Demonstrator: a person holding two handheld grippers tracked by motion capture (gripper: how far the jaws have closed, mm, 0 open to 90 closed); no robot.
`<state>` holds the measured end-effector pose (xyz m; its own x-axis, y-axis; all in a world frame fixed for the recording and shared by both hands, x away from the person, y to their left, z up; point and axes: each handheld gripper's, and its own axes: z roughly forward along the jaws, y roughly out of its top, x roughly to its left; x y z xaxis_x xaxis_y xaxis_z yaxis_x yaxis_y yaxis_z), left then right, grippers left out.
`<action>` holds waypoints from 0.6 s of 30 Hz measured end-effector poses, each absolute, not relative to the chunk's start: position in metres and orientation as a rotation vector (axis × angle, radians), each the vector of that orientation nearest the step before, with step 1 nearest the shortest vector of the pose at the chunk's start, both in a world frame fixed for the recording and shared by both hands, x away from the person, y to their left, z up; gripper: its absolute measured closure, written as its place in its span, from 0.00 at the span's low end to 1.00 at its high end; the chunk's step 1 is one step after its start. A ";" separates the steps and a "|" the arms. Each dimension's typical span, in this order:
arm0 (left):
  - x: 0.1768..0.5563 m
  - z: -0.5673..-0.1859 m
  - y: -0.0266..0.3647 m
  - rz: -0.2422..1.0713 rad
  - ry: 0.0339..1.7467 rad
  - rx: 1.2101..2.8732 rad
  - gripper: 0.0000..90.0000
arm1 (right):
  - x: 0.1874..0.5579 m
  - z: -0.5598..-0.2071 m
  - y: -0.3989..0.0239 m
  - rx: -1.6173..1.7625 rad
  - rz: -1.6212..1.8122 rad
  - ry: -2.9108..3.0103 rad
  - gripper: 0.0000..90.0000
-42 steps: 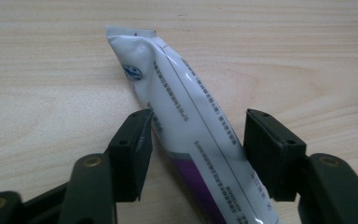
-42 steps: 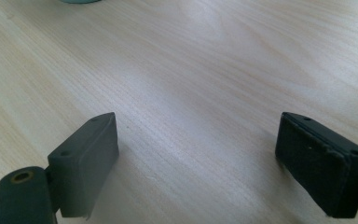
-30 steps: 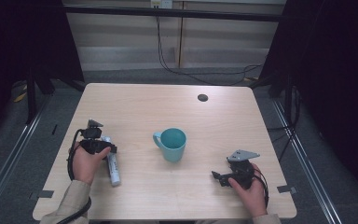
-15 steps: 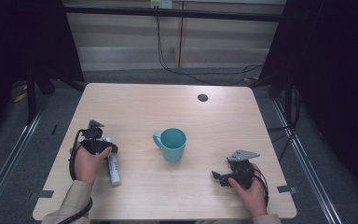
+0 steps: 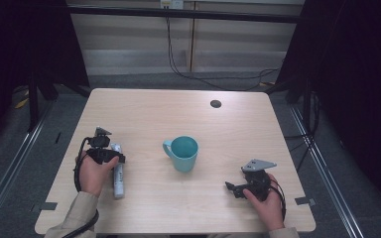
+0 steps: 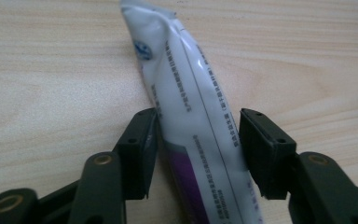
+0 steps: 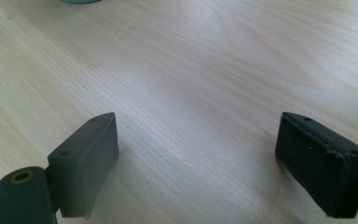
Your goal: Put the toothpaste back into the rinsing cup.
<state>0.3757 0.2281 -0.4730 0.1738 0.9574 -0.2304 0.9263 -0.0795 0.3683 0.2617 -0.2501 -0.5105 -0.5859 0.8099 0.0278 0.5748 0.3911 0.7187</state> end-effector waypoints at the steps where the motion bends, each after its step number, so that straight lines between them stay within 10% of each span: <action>1: 0.376 -0.473 0.228 0.098 1.776 2.031 0.55 | 0.262 -0.511 -0.250 1.206 1.007 2.327 0.14; 18: 0.377 -0.472 0.227 0.077 1.778 2.047 0.59 | 0.262 -0.510 -0.250 1.206 1.007 2.327 0.14</action>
